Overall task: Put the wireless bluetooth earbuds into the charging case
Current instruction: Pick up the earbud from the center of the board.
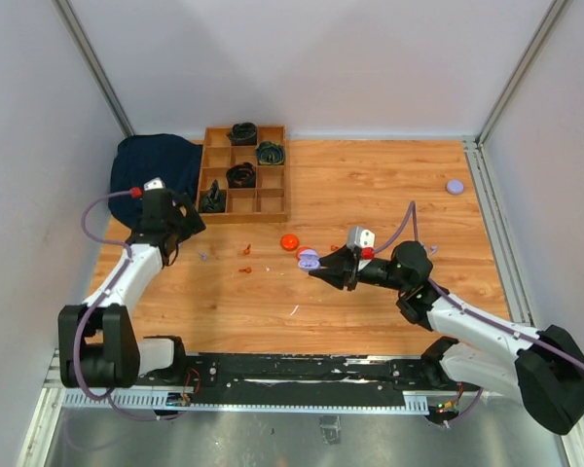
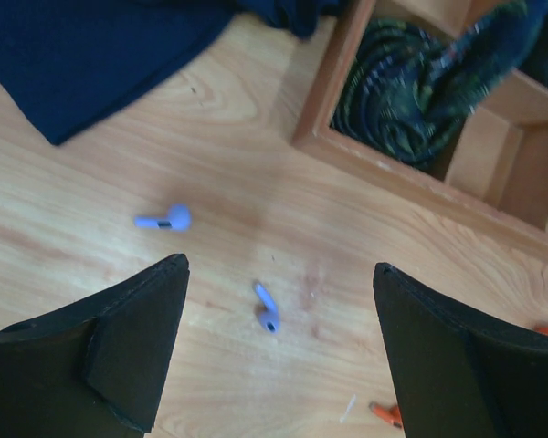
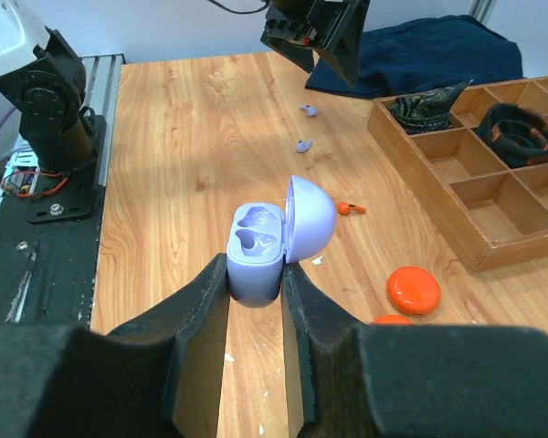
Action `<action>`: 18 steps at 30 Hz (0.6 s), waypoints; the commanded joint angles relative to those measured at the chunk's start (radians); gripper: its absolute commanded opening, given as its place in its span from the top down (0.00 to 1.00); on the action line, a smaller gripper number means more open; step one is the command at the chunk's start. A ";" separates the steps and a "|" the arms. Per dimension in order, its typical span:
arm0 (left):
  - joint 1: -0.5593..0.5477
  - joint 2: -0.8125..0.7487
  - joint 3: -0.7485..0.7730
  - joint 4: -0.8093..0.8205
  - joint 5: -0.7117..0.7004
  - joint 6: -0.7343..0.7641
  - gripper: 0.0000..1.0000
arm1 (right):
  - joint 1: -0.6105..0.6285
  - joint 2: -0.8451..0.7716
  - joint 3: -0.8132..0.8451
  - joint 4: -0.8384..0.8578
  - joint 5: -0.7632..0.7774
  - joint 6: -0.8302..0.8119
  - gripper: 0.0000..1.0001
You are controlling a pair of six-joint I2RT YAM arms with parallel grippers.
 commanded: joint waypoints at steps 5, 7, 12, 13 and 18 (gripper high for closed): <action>0.132 0.215 0.157 -0.017 0.153 0.172 0.13 | -0.014 -0.053 -0.018 0.007 0.053 -0.047 0.91; 0.160 0.319 0.216 -0.029 0.198 0.205 0.15 | -0.013 -0.064 -0.018 -0.002 0.057 -0.052 0.91; 0.170 0.397 0.244 -0.021 0.182 0.231 0.16 | -0.012 -0.069 -0.016 -0.010 0.056 -0.053 0.91; 0.172 0.407 0.247 -0.024 0.180 0.236 0.16 | -0.013 -0.070 -0.017 -0.012 0.057 -0.053 0.91; 0.174 0.451 0.244 -0.045 0.182 0.244 0.16 | -0.013 -0.070 -0.015 -0.017 0.054 -0.055 0.91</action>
